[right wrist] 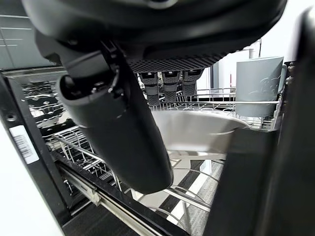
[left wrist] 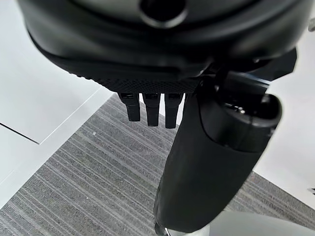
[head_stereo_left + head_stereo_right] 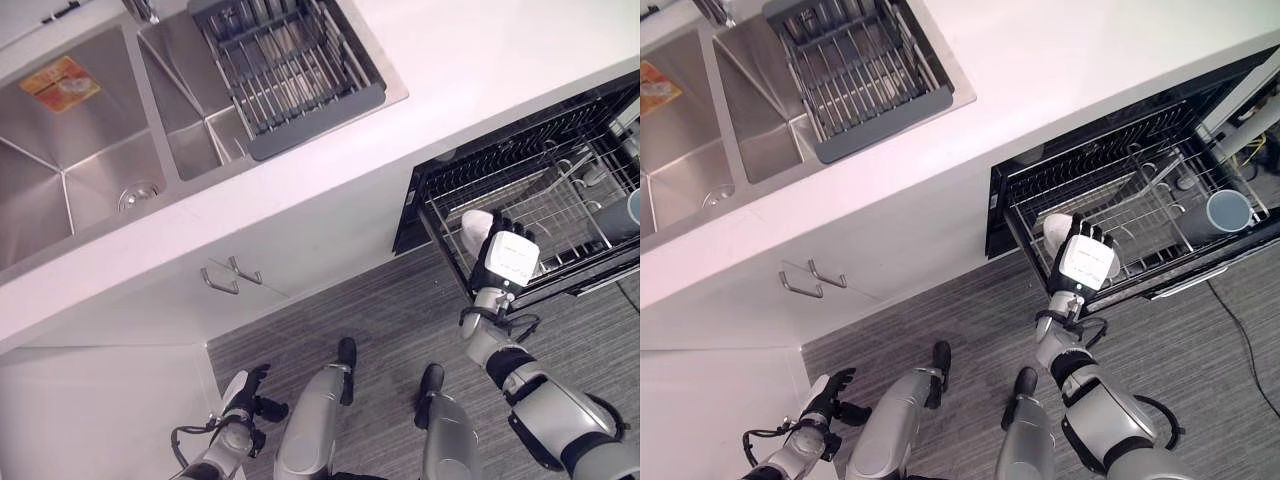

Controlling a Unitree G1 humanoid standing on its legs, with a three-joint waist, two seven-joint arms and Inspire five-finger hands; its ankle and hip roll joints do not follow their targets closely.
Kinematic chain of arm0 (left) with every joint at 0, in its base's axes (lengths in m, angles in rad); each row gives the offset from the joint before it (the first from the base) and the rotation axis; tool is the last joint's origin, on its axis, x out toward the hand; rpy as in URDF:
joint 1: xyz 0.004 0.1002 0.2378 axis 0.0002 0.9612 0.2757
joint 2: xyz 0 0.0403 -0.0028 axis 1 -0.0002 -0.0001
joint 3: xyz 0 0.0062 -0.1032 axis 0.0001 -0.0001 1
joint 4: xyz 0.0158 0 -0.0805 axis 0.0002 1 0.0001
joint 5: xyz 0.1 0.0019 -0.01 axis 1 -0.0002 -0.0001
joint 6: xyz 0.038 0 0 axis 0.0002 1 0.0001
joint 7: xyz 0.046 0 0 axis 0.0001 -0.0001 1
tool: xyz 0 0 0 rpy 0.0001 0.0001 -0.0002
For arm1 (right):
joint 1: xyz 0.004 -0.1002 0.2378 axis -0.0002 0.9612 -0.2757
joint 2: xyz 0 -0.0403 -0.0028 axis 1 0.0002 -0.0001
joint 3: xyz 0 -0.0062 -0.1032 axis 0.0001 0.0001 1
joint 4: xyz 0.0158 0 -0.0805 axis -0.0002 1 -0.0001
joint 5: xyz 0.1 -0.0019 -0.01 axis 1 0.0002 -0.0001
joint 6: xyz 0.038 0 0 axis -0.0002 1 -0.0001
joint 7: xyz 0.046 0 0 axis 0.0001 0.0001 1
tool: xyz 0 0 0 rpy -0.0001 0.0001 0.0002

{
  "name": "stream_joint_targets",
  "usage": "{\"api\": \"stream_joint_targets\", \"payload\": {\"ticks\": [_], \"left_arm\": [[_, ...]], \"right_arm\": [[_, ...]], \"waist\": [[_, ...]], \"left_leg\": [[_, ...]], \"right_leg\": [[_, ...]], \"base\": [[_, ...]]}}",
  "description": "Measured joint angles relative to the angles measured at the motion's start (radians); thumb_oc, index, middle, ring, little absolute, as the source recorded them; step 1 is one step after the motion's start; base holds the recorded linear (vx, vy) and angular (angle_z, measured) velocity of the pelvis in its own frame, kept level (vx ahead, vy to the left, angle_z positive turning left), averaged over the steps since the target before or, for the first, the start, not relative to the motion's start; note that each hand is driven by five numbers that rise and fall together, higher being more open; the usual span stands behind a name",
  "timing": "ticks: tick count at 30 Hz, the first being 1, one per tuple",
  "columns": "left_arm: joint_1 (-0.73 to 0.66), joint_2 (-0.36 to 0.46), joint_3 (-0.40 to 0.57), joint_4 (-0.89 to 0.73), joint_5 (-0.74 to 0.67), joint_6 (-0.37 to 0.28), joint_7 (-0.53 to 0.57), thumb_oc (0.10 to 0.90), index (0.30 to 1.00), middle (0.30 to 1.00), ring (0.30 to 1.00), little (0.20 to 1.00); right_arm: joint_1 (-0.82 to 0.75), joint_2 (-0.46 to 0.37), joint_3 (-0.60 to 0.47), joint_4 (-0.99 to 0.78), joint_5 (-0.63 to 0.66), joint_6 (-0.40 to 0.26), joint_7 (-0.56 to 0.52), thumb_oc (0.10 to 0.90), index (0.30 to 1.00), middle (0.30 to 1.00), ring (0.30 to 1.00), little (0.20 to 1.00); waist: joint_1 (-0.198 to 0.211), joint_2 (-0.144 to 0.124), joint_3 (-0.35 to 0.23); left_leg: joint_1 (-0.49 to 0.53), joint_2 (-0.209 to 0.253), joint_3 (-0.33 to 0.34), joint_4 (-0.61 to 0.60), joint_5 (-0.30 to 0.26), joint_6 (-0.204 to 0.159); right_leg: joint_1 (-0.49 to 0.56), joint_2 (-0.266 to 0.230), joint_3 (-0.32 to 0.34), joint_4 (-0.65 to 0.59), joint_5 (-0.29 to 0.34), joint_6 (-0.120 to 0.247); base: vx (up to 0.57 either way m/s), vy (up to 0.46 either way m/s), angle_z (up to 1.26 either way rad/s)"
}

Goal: Place the dishes in the dishwasher.

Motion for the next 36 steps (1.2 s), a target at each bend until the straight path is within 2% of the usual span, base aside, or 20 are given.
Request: {"api": "stream_joint_targets", "payload": {"ticks": [2, 5, 6, 7, 8, 11, 17, 23, 28, 35, 36], "left_arm": [[0.009, 0.001, 0.007, 0.000, 0.001, 0.009, 0.000, 0.800, 0.900, 0.900, 0.900, 0.900], [0.028, 0.001, 0.011, 0.017, 0.001, 0.013, -0.015, 0.800, 0.900, 0.900, 0.900, 0.900], [0.043, 0.001, 0.023, 0.016, 0.001, 0.016, -0.017, 0.800, 0.900, 0.900, 0.900, 0.900], [0.047, 0.001, 0.028, 0.014, 0.001, 0.022, -0.019, 0.800, 0.900, 0.900, 0.900, 0.900], [0.063, 0.002, 0.042, -0.002, 0.004, 0.040, -0.021, 0.800, 0.900, 0.900, 0.900, 0.900], [0.066, 0.004, 0.049, -0.018, 0.025, 0.061, -0.032, 0.800, 0.900, 0.900, 0.900, 0.900], [0.055, 0.007, 0.050, -0.020, 0.037, 0.087, -0.043, 0.800, 0.900, 0.900, 0.900, 0.900], [0.090, 0.009, 0.061, -0.002, 0.038, 0.092, -0.044, 0.800, 0.900, 0.900, 0.900, 0.900], [0.094, 0.009, 0.071, -0.002, 0.038, 0.085, -0.044, 0.800, 0.900, 0.900, 0.900, 0.900], [0.092, 0.009, 0.077, -0.001, 0.038, 0.073, -0.043, 0.800, 0.900, 0.900, 0.900, 0.900], [0.095, 0.009, 0.080, 0.001, 0.038, 0.072, -0.041, 0.800, 0.900, 0.900, 0.900, 0.900]], "right_arm": [[0.021, -0.001, 0.000, -0.018, 0.001, 0.016, 0.018, 0.800, 0.900, 0.900, 0.900, 0.900], [0.054, 0.002, -0.002, -0.036, 0.075, -0.012, 0.101, 0.800, 0.900, 0.900, 0.900, 0.900], [0.063, 0.012, -0.023, -0.044, 0.265, -0.094, 0.178, 0.800, 0.900, 0.900, 0.900, 0.900], [0.072, 0.024, -0.056, -0.045, 0.355, -0.132, 0.213, 0.800, 0.900, 0.900, 0.900, 0.900], [0.100, 0.069, -0.166, -0.043, 0.548, -0.203, 0.308, 0.800, 0.900, 0.900, 0.900, 0.900], [0.116, 0.092, -0.225, -0.042, 0.683, -0.263, 0.408, 0.800, 0.900, 0.900, 0.900, 0.900], [0.091, 0.045, -0.332, -0.033, 0.799, -0.287, 0.530, 0.800, 0.900, 0.900, 0.900, 0.900], [0.082, 0.013, -0.343, -0.040, 0.865, -0.273, 0.609, 0.800, 0.900, 0.900, 0.900, 0.900], [0.085, 0.015, -0.343, -0.107, 0.865, -0.266, 0.598, 0.800, 0.900, 0.900, 0.900, 0.900], [0.089, 0.033, -0.343, -0.175, 0.866, -0.281, 0.561, 0.800, 0.900, 0.900, 0.900, 0.900], [0.098, 0.049, -0.343, -0.228, 0.894, -0.295, 0.553, 0.800, 0.900, 0.900, 0.900, 0.900]], "waist": [[-0.002, 0.001, -0.023], [0.000, -0.007, -0.073], [-0.001, -0.018, -0.091], [-0.001, -0.022, -0.093], [-0.001, -0.032, -0.101], [0.000, -0.045, -0.116], [-0.003, -0.045, -0.115], [-0.004, -0.049, -0.112], [-0.004, -0.057, -0.097], [-0.009, -0.061, -0.094], [-0.018, -0.064, -0.092]], "left_leg": [[0.001, 0.001, -0.009, -0.001, -0.005, 0.005], [0.019, 0.001, -0.014, 0.000, -0.013, 0.000], [0.032, 0.000, -0.014, -0.001, -0.019, 0.000], [0.042, 0.001, -0.014, 0.000, -0.023, -0.001], [0.066, 0.002, -0.013, 0.002, -0.033, -0.001], [0.071, 0.002, -0.013, 0.008, -0.042, -0.002], [0.072, 0.001, -0.010, 0.022, -0.048, 0.001], [0.069, 0.003, -0.005, 0.023, -0.048, 0.001], [0.068, 0.004, 0.001, 0.022, -0.048, 0.002], [0.069, 0.008, 0.012, 0.027, -0.057, 0.004], [0.069, 0.010, 0.013, 0.028, -0.058, 0.003]], "right_leg": [[0.019, 0.006, -0.010, -0.028, 0.009, -0.002], [0.063, 0.012, -0.023, -0.077, 0.024, 0.006], [0.082, 0.013, -0.023, -0.091, 0.027, 0.006], [0.096, 0.015, -0.024, -0.095, 0.027, 0.006], [0.119, 0.017, -0.023, -0.103, 0.027, 0.006], [0.129, 0.016, -0.023, -0.099, 0.017, 0.006], [0.130, 0.013, -0.021, -0.084, 0.014, 0.006], [0.117, 0.012, -0.016, -0.083, 0.014, 0.006], [0.116, 0.012, -0.009, -0.082, 0.014, 0.006], [0.114, 0.015, 0.005, -0.083, 0.014, 0.006], [0.114, 0.017, 0.006, -0.086, 0.014, 0.005]], "base": [[0.09, -0.026, 0.09], [0.12, -0.044, 0.06], [0.17, -0.054, 0.02], [0.17, -0.061, -0.01], [0.12, -0.052, -0.02], [0.06, -0.043, -0.01], [0.02, -0.002, -0.01], [0.01, 0.003, -0.02], [0.00, 0.002, -0.02], [0.00, 0.003, -0.05], [-0.02, 0.011, -0.04]]}}
